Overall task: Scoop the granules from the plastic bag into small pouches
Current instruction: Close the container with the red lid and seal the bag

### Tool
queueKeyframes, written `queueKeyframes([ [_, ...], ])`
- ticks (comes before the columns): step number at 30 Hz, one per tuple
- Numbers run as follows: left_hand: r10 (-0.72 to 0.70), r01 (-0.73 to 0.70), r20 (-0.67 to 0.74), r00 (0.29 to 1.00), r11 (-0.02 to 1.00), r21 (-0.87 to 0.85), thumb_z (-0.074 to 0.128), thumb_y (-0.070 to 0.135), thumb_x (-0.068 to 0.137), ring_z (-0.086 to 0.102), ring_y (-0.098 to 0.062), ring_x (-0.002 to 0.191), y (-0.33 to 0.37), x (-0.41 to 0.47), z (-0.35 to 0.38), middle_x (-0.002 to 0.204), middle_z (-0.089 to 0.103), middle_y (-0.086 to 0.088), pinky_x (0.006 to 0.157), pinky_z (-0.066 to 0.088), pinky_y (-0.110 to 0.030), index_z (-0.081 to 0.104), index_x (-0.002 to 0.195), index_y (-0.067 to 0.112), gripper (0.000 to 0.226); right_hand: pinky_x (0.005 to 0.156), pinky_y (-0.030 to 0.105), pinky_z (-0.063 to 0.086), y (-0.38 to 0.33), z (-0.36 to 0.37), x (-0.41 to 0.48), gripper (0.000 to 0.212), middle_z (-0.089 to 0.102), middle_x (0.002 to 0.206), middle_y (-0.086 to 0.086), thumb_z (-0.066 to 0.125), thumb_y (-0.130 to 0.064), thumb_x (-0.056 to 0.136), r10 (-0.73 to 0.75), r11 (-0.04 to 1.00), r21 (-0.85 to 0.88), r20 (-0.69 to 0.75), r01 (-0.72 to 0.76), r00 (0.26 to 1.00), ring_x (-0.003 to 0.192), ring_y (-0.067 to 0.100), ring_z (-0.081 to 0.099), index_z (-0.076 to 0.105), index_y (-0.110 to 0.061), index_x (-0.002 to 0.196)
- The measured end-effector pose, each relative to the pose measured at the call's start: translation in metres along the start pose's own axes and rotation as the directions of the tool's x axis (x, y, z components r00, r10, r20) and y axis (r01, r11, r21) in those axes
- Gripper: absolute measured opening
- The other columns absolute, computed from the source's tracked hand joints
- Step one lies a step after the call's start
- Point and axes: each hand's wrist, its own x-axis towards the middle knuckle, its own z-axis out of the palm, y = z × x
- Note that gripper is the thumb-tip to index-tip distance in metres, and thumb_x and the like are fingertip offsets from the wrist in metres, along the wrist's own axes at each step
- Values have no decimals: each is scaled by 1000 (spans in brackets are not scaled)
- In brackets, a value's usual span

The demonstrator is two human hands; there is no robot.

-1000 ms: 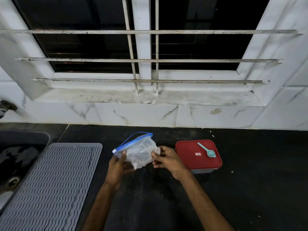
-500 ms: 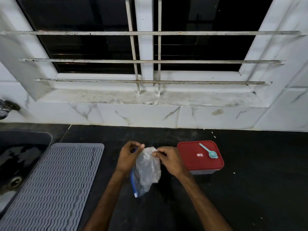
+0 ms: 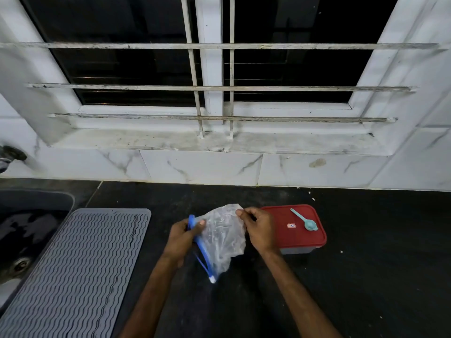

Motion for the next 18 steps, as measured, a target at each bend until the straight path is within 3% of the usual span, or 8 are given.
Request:
queueKeyframes([
  [2,48,-48,-149,988,999,6,69,15,89,53,-17,67,-5,6,-7,71,60,-8,53,48,-25,66,88,-6,21,58,32,49,3,-5,1,21,66,62,1,74,-23,85,-22,999,-35,-16,21,1000,56,10,58,68,-10,69],
  [7,96,-117,-302,948,992,-53,63,13,93,54,-12,69,-5,5,1,75,60,-7,55,49,-22,64,90,-2,15,62,34,55,3,1,-2,15,65,74,-6,67,-28,91,-22,998,-61,-117,15,993,68,11,62,62,-18,81],
  [10,86,-139,-376,923,983,-117,60,15,95,56,-12,73,-7,4,1,80,61,-7,61,51,-22,62,93,1,14,68,22,48,1,0,-8,17,59,79,-8,62,-31,93,-134,980,-169,-190,102,973,75,6,57,57,-18,83],
  [14,78,-164,-441,894,973,-161,60,19,96,59,-18,82,-9,8,-3,87,62,-7,73,51,-33,61,98,3,16,66,35,54,4,1,-21,26,67,74,-4,62,-39,91,-76,982,-167,107,93,991,69,12,63,67,-15,81],
  [16,76,-170,-478,875,973,-157,60,20,96,58,-23,86,-9,11,-5,88,61,-8,78,51,-39,61,91,9,12,72,29,55,9,5,-28,23,70,83,-8,67,-42,87,-56,981,-170,206,92,977,78,7,65,70,-19,90],
  [18,71,-161,-469,880,975,-154,60,21,96,58,-25,88,-9,12,-3,91,61,-12,82,51,-44,61,89,13,11,77,26,56,12,9,-29,19,71,88,-11,71,-38,85,-31,986,-154,208,64,978,84,5,66,71,-22,96],
])
